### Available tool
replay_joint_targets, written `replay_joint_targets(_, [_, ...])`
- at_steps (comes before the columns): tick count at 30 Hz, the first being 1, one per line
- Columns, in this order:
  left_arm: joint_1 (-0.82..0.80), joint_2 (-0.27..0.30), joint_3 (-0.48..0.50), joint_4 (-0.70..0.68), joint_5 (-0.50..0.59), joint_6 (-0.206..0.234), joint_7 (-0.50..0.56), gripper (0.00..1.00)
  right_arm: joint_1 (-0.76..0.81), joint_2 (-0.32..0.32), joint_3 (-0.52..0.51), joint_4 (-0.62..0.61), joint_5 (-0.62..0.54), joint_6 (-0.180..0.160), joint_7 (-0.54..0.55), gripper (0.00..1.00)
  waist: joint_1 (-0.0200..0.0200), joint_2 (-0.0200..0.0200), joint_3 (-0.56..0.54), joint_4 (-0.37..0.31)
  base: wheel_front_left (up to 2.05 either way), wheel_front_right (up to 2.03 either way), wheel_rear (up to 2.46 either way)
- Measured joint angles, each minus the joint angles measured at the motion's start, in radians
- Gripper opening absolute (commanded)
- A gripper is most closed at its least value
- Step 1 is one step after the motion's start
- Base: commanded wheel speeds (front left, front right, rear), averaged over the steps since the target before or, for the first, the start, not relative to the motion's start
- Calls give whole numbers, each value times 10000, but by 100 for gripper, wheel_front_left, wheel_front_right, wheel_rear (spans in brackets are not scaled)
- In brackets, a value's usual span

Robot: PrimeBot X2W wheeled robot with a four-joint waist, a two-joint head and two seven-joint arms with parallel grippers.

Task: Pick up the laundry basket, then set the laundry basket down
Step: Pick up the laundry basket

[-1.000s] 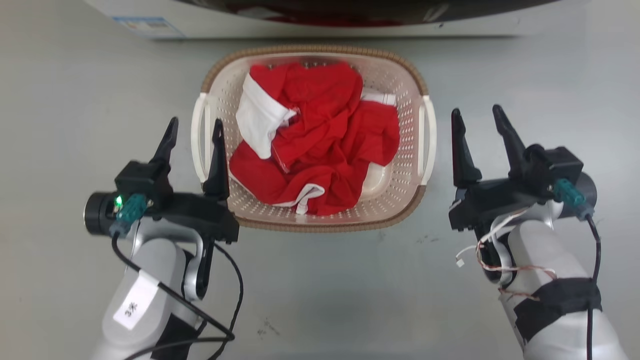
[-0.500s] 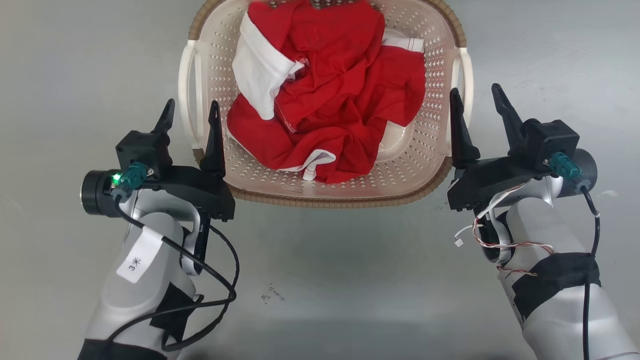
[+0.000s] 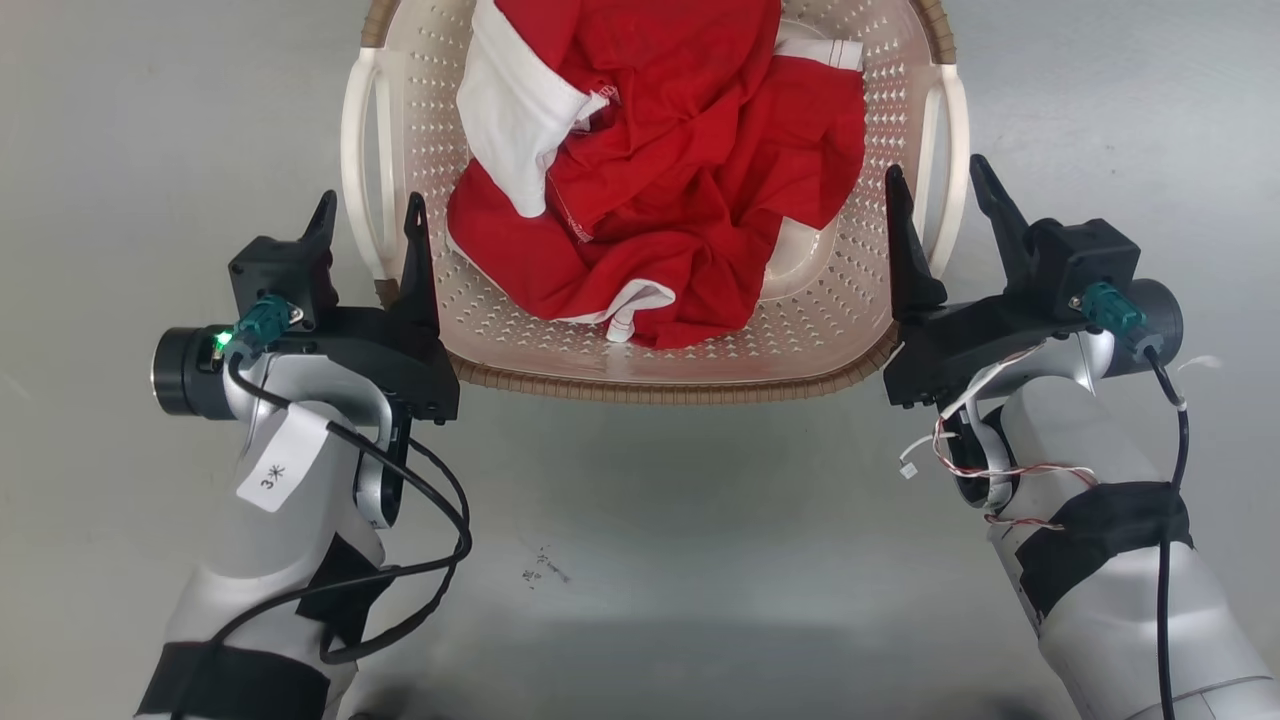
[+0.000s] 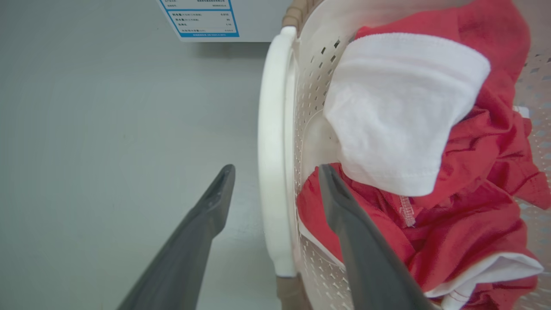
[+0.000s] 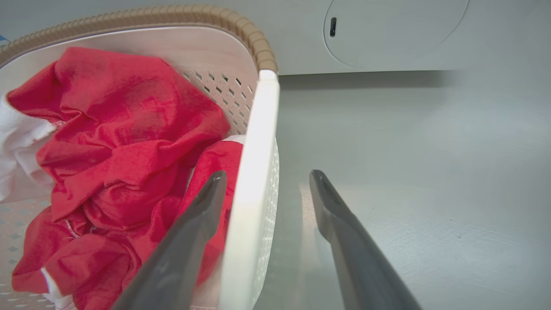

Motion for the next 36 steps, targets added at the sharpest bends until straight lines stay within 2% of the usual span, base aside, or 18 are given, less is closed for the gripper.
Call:
replay_joint_targets(16, [-1024, -46, -520, 1080, 102, -339, -46, 100, -616, -4, 853, 593, 775, -334, 0, 100, -2, 0, 255, 181, 0, 0, 0])
replay_joint_targets(18, [-1169, -54, -564, 1195, 100, -393, -46, 100, -741, -4, 966, 652, 861, -359, 0, 90, -2, 0, 320, 191, 0, 0, 0])
replay_joint_targets(19, [-1220, -56, -579, 1267, 100, -433, -48, 97, -766, -6, 1012, 662, 880, -362, -2, 85, -2, 0, 347, 196, 0, 0, 0])
replay_joint_targets(20, [-1245, -63, -610, 1438, 98, -441, -46, 49, -805, -35, 1108, 671, 997, -418, -15, 71, -3, -1, 381, 212, 0, 0, 0])
replay_joint_targets(21, [-1245, -61, -629, 1503, 96, -443, -46, 41, -842, -48, 1156, 694, 1095, -456, -15, 62, -3, -2, 396, 219, 0, 0, 0])
replay_joint_targets(22, [-1256, -63, -656, 1557, 86, -453, -46, 30, -896, -75, 1200, 719, 1193, -499, -15, 47, -3, -2, 410, 227, 0, 0, 0])
replay_joint_targets(23, [-1297, -63, -683, 1639, 77, -525, -46, 30, -943, -102, 1246, 731, 1248, -516, -15, 47, -3, -2, 424, 234, 0, 0, 0])
replay_joint_targets(25, [-1348, -42, -704, 1695, 23, -527, -48, 0, -965, -121, 1290, 754, 1302, -537, -17, 29, -3, -2, 437, 240, 0, 0, 0])
replay_joint_targets(26, [-1375, -31, -819, 1732, -169, -550, -50, 0, -1021, -113, 1425, 803, 1423, -623, -40, 0, -3, -2, 452, 241, 0, 0, 0])
replay_joint_targets(36, [-1328, 50, -1592, 1887, -995, -512, -50, 0, -1276, -169, 2115, 1392, 2059, -890, -77, 0, 0, 0, 190, 154, 0, 0, 0])
